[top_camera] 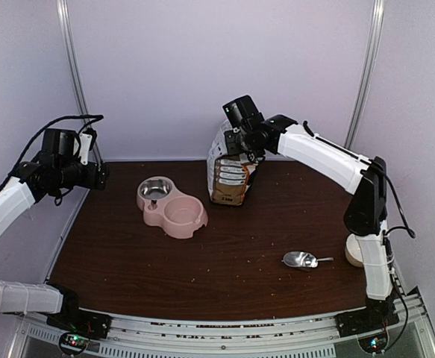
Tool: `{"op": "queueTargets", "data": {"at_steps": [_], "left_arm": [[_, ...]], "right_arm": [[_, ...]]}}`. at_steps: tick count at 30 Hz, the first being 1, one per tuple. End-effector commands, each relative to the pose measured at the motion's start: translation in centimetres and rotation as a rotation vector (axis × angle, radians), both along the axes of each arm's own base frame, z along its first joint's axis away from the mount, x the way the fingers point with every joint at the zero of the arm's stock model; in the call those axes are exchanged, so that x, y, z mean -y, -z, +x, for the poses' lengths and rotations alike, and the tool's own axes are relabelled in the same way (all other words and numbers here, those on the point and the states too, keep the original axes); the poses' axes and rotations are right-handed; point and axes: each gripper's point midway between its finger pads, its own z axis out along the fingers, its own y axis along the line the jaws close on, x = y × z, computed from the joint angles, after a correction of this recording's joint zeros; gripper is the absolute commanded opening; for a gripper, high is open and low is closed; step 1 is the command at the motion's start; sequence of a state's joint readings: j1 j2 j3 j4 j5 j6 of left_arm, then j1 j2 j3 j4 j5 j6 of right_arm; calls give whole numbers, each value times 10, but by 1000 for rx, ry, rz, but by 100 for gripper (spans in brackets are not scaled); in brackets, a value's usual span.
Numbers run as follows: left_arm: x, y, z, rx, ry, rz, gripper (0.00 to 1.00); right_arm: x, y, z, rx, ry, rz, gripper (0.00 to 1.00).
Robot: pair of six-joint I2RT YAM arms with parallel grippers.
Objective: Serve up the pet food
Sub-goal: Move the pet food bag to the center of the board.
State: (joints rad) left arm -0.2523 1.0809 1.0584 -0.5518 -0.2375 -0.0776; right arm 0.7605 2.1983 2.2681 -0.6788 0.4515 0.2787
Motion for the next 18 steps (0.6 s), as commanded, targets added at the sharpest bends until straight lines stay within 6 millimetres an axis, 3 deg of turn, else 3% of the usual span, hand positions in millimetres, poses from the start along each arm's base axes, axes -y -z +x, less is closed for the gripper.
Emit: {"op": "queueTargets", "data": {"at_steps": [1, 8, 12, 18], "left_arm": [[1, -21, 0, 56, -1, -34, 98], [3, -21, 0, 60, 7, -48, 98], [3, -21, 0, 63, 5, -47, 98], [1, -18, 1, 62, -6, -37, 98]], "right_arm": [[53, -70, -29, 89, 109, 20, 0], [83, -80, -76, 67, 76, 74, 0], [84, -77, -103, 48, 1, 132, 0], [76, -58, -142, -14, -62, 179, 0]]}}
